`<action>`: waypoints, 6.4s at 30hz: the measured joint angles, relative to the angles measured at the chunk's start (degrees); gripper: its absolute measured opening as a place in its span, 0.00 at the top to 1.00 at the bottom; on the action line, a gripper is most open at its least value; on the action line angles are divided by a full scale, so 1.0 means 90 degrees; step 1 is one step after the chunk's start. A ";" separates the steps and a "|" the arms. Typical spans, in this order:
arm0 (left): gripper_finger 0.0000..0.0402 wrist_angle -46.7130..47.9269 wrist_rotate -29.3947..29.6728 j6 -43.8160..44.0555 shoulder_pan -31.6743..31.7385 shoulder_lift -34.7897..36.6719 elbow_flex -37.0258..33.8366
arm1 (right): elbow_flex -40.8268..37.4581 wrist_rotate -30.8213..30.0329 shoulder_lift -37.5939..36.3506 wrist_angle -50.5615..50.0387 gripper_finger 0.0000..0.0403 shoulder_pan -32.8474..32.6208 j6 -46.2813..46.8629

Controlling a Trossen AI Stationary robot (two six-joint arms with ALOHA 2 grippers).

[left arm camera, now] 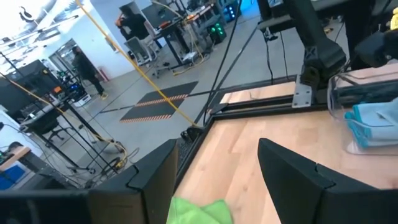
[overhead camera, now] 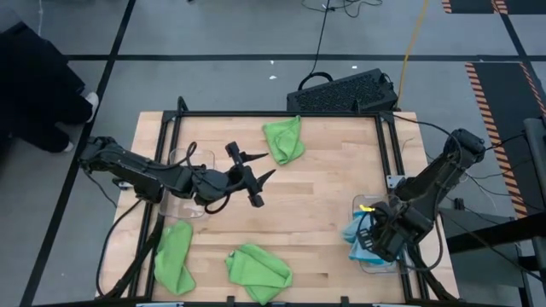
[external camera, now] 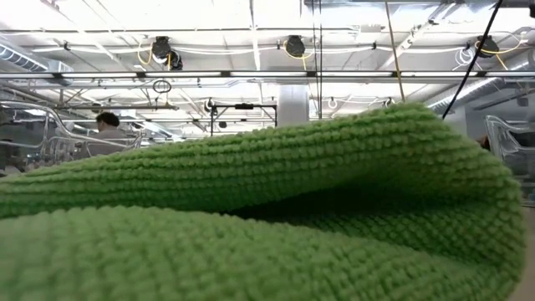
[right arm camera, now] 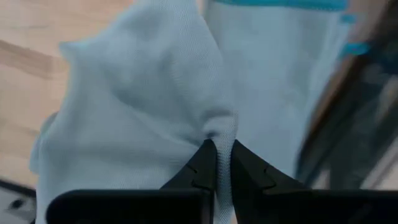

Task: Sort microfiber towel by color & place in baskets
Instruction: Put the folded blue microfiber towel into the right transparent bin

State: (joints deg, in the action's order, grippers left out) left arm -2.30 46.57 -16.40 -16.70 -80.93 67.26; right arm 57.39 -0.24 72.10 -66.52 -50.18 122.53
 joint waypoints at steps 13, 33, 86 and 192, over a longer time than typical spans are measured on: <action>0.43 -0.0147 -0.0002 0.0041 0.0188 -0.0002 -0.0002 | -0.1458 0.0069 0.0005 0.0922 0.95 -0.0032 0.0147; 0.43 -0.0147 -0.0010 -0.0313 0.0324 0.0017 0.0552 | -0.1732 0.0824 -0.1257 0.0733 0.53 -0.0021 -0.0842; 0.43 0.0485 -0.1294 0.1122 0.0382 -0.0180 0.1923 | -0.3028 -0.0547 -0.1474 0.2557 0.50 0.0086 -0.0654; 0.43 0.1015 -0.0009 0.1246 0.0192 -0.0799 0.1909 | -0.0459 -0.0126 -0.0440 -0.0495 0.61 0.0231 -0.1457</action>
State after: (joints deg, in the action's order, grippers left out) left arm 6.84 46.48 -5.19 -14.98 -88.12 84.44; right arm 53.25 -1.38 68.14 -70.97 -48.10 109.42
